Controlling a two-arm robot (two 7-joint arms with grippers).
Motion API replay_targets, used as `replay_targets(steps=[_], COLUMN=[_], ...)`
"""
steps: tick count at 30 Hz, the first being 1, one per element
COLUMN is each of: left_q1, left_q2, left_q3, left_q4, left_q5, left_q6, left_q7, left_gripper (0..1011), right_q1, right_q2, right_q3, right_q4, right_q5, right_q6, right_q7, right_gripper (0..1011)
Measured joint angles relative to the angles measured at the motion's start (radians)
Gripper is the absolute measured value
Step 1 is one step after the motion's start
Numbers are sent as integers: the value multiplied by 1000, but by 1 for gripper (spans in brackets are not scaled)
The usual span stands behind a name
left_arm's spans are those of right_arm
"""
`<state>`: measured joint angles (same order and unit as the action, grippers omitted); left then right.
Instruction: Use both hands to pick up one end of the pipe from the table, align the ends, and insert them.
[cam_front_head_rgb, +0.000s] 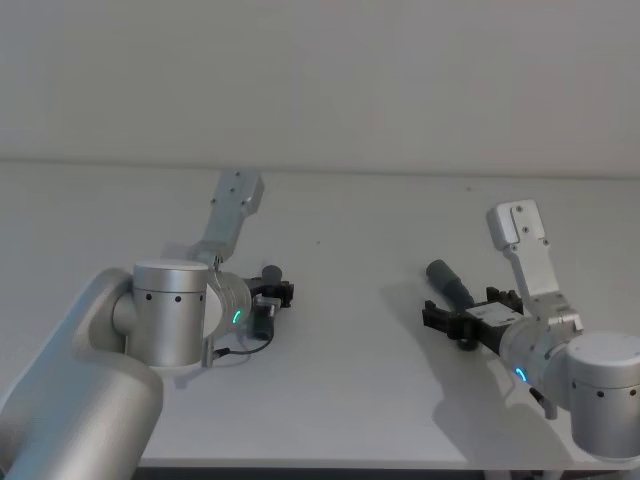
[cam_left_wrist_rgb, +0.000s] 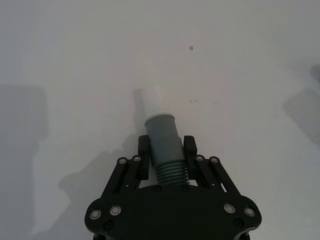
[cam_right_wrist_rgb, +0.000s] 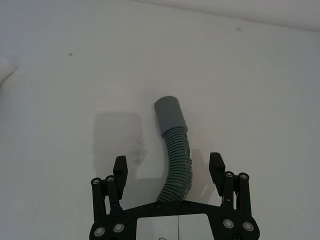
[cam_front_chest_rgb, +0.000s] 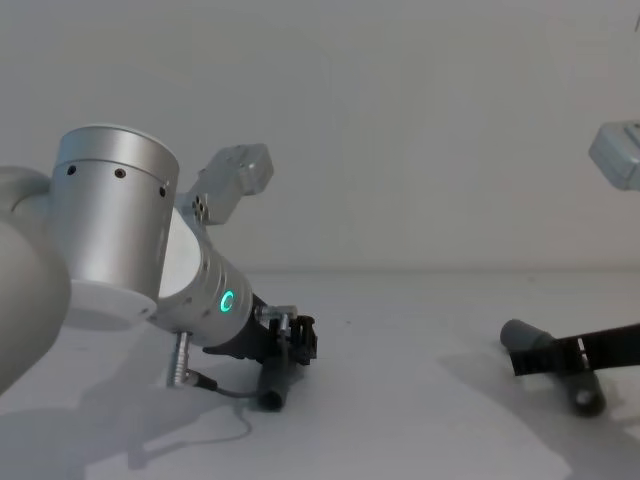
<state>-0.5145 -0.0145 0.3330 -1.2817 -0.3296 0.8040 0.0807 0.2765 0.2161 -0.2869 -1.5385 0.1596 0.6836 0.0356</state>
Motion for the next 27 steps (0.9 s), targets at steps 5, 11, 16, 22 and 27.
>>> replay_targets(steps=[5, 11, 16, 22, 27], left_q1=[0, 0, 0, 0, 0], left_q2=[0, 0, 0, 0, 0], left_q3=[0, 0, 0, 0, 0], left_q4=[0, 0, 0, 0, 0], left_q5=[0, 0, 0, 0, 0], left_q6=[0, 0, 0, 0, 0], left_q7=[0, 0, 0, 0, 0], left_gripper=[398, 398, 398, 398, 398], right_q1=[0, 0, -2, -4, -4], right_q2=[-3, -6, -9, -10, -11], right_q3=[8, 15, 21, 25, 27], right_q4=[4, 6, 5, 5, 5], right_q5=[8, 13, 17, 19, 20], right_q6=[14, 25, 33, 39, 42], right_q7=[12, 21, 28, 33, 35], right_gripper=[1001, 1001, 1001, 1001, 979])
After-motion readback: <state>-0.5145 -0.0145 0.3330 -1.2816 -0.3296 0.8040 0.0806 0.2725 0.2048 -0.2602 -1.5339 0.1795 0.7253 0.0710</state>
